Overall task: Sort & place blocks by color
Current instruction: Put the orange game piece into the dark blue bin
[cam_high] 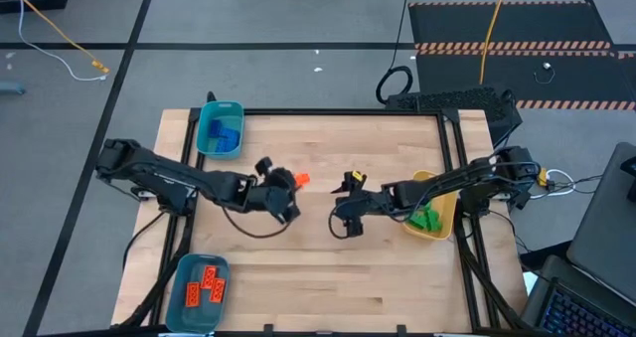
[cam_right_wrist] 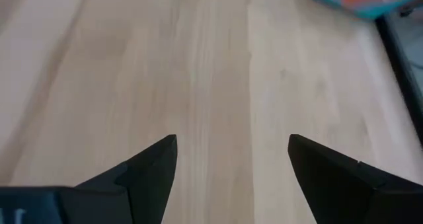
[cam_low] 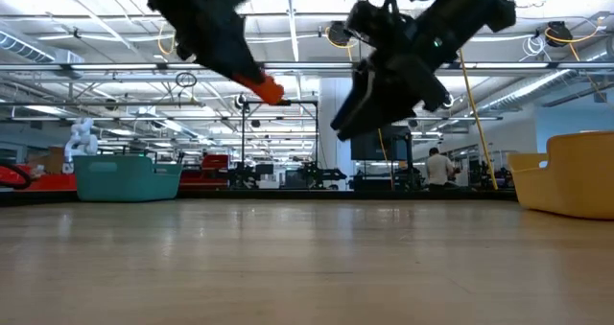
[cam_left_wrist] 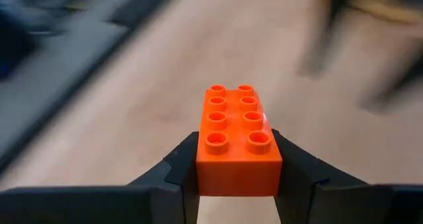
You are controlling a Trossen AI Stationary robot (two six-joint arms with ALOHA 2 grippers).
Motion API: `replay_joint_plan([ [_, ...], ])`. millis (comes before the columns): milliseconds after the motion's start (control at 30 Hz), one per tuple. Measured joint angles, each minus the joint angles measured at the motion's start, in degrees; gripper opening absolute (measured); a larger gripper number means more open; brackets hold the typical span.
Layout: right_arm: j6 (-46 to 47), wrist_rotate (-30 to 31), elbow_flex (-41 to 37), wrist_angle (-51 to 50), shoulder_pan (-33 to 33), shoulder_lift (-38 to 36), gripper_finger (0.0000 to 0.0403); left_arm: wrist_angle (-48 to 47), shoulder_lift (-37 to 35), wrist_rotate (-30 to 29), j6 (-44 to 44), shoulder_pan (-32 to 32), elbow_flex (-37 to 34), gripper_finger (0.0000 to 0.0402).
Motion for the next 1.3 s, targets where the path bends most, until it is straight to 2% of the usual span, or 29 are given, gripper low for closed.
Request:
replay_joint_plan([
  [200,-0.1,0.0,-5.8,4.3,-0.2,0.0,0.0281,-8.0,-2.6,17.0,-5.6,-5.1,1.2,0.0133],
  [333,-0.1,0.1,-9.1,9.6,-1.1,0.0,0.0281,-16.4,-3.4,28.3,-8.9,-9.6,5.4,0.0133],
  [400,0.0,0.0,-9.9,10.4,-1.3,0.0,0.0281,-26.5,-3.8,31.7,-13.4,-11.3,8.0,0.0133],
  [500,-0.6,0.0,-10.4,10.2,-1.6,0.0,0.0281,-33.5,-3.8,37.2,-20.4,-13.4,12.8,0.0133],
  [567,0.5,0.0,-10.4,10.3,-1.8,0.0,0.0281,-41.3,-3.8,40.6,-25.8,-15.3,15.1,0.0133],
  [733,1.6,-0.1,-10.4,10.4,-1.8,0.0,0.0281,-47.9,-3.8,51.7,-41.9,-20.0,17.6,0.0133],
  [967,7.5,-0.5,-10.4,10.3,-1.7,0.0,0.0281,-46.2,-3.3,63.7,-60.1,-26.9,15.5,0.0133],
  [1133,10.8,-8.0,-10.4,10.3,-1.7,0.0,0.0281,-45.7,-3.4,70.6,-67.0,-28.8,11.1,0.0133],
  [1233,11.9,-12.2,-10.4,10.2,-1.7,0.0,0.0281,-42.3,-3.4,76.6,-68.7,-28.8,8.1,0.0133],
  [1300,12.1,-13.6,-10.4,10.0,-1.7,0.0,0.0281,-40.5,-3.4,78.2,-70.8,-28.8,6.5,0.0133],
])
